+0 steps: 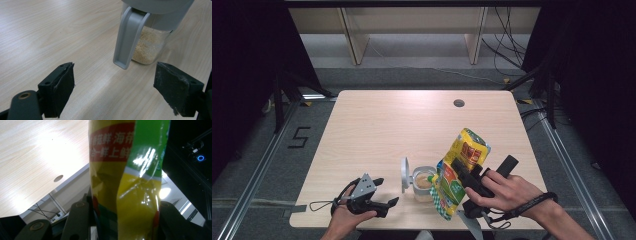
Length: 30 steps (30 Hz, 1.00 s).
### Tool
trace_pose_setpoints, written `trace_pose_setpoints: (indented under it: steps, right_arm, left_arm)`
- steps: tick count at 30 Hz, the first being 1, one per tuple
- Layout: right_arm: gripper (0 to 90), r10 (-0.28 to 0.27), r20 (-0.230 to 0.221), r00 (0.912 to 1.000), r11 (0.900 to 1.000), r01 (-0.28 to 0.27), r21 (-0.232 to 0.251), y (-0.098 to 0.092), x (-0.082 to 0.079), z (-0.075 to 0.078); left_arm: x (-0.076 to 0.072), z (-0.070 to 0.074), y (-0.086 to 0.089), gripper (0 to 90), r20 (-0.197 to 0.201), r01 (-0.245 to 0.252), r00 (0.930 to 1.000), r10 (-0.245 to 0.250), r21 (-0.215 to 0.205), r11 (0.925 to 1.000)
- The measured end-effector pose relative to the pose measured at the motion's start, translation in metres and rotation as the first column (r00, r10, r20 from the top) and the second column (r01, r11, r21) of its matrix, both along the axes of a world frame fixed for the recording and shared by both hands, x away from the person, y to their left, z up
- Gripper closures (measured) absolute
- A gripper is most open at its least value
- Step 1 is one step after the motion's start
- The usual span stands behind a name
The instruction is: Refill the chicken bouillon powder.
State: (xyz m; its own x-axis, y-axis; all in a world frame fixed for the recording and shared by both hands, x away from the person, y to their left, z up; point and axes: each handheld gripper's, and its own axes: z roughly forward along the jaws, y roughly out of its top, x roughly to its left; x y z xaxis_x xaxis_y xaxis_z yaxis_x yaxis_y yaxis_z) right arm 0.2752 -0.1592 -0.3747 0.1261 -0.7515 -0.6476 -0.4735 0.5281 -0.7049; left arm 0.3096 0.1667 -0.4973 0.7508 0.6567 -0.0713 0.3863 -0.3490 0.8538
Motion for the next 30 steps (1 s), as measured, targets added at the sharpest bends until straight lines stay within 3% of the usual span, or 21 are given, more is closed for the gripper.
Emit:
trace_pose_setpoints:
  steps: [18,21,27,30]
  right_arm:
    - [64.3,0.001,0.000,1.0000,1.000,-0.001,0.006,-0.0006,-0.0014,-0.0004]
    - [64.3,0.006,0.005,1.0000,1.000,-0.006,-0.005,0.0010,-0.0005,0.0008]
    - [64.4,-0.004,-0.001,1.0000,1.000,0.004,0.004,-0.0029,-0.0023,0.0010]
    - [64.5,-0.007,-0.005,1.0000,1.000,0.007,0.004,-0.0045,-0.0033,-0.0004]
  left_arm:
    - [0.0006,0.0000,0.0003,16.1,0.013,0.004,0.9999,-0.004,0.008,1.0000]
    - [-0.0003,-0.0001,0.0000,16.1,-0.006,-0.007,1.0000,0.006,-0.003,1.0000]
    - [0.0000,0.0000,0.0004,16.1,-0.004,-0.001,1.0000,0.001,0.001,1.0000]
    - [0.0009,-0.0003,0.0004,16.1,0.015,0.002,0.9999,-0.002,0.018,0.9998]
